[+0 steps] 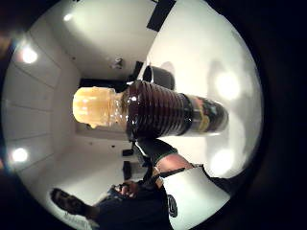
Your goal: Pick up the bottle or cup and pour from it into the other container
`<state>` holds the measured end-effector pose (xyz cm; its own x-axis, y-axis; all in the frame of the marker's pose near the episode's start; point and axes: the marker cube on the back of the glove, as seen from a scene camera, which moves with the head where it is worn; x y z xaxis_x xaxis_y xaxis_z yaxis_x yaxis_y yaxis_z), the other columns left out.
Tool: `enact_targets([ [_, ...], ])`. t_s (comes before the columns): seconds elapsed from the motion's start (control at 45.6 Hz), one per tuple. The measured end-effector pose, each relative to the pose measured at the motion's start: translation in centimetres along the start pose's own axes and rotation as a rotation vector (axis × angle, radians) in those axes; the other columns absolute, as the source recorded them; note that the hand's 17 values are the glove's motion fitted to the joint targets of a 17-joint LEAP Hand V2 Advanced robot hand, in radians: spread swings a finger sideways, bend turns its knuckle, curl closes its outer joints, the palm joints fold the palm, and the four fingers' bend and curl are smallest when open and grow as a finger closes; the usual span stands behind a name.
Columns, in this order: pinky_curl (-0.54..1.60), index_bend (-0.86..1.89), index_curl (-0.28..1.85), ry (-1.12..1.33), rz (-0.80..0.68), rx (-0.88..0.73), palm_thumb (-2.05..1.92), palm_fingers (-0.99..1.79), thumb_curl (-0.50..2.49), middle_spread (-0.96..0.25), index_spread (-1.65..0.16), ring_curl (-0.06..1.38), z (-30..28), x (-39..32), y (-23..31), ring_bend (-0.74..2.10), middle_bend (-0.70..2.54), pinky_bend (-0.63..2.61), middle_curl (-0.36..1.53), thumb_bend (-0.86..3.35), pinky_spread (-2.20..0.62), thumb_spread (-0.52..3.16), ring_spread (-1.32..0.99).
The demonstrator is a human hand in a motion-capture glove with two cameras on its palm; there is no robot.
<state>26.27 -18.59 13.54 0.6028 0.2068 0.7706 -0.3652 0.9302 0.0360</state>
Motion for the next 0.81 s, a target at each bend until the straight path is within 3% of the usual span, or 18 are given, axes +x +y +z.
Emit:
enact_targets([
  [0.11, 0.38, 0.11, 0.18, -0.121, -0.202, 0.043, 0.41, 0.15, 0.35, 0.18, -0.23, 0.24, 2.1, 0.1, -1.6, 0.21, 0.29, 0.73, 0.33, -0.02, 0.39, 0.82, 0.29],
  [0.197, 0.37, 0.1, 0.18, -0.206, -0.152, -0.086, 0.45, 0.17, 0.36, 0.18, -0.22, 0.25, 3.4, -0.1, -0.5, 0.23, 0.3, 0.71, 0.34, -0.02, 0.39, 0.82, 0.28],
  [0.307, 0.35, 0.1, 0.17, -0.318, -0.165, -0.085, 0.55, 0.32, 0.38, 0.11, -0.23, 0.27, 4.5, -0.8, -1.2, 0.31, 0.33, 0.69, 0.34, 0.0, 0.37, 0.82, 0.25],
  [0.504, 0.31, 0.11, 0.17, -0.496, -0.208, -0.138, 0.8, 0.8, 0.43, -0.1, -0.3, 0.34, 5.6, -1.8, -1.8, 0.58, 0.39, 0.55, 0.35, 0.04, 0.26, 0.77, 0.06],
  [0.657, 0.3, 0.14, 0.22, -0.506, -0.204, -0.143, 0.92, 1.04, 0.47, -0.22, -0.31, 0.36, 5.9, -2.2, -2.1, 0.6, 0.43, 0.45, 0.37, 0.04, 0.15, 0.72, -0.08],
  [0.811, 0.31, 0.16, 0.26, -0.462, -0.21, -0.131, 0.98, 1.22, 0.53, -0.25, -0.31, 0.37, 6.1, -2.4, -2.0, 0.61, 0.49, 0.37, 0.41, 0.0, 0.06, 0.56, -0.16],
])
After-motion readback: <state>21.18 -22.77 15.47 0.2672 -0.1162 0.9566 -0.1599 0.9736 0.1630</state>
